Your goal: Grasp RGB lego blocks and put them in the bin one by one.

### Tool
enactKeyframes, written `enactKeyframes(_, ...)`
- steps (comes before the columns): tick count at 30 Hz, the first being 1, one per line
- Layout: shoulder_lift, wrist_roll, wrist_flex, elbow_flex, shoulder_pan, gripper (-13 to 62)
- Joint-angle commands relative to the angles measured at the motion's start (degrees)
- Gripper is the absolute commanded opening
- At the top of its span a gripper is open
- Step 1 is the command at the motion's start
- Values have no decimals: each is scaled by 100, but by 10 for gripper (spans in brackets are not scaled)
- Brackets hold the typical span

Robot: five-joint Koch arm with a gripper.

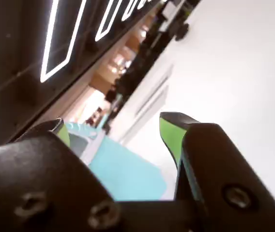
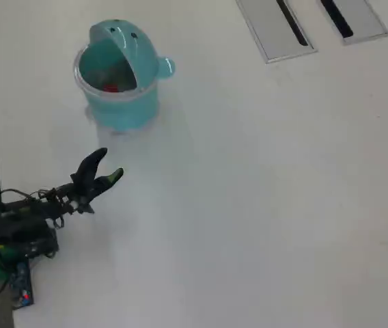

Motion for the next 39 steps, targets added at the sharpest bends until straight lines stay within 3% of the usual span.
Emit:
enactKeyframes(1, 422, 457, -949, -132, 167, 338)
enactKeyframes(29, 413, 2162, -1916, 2224, 1521, 338)
enactKeyframes(39, 413, 2197, -703, 2312, 2013, 355)
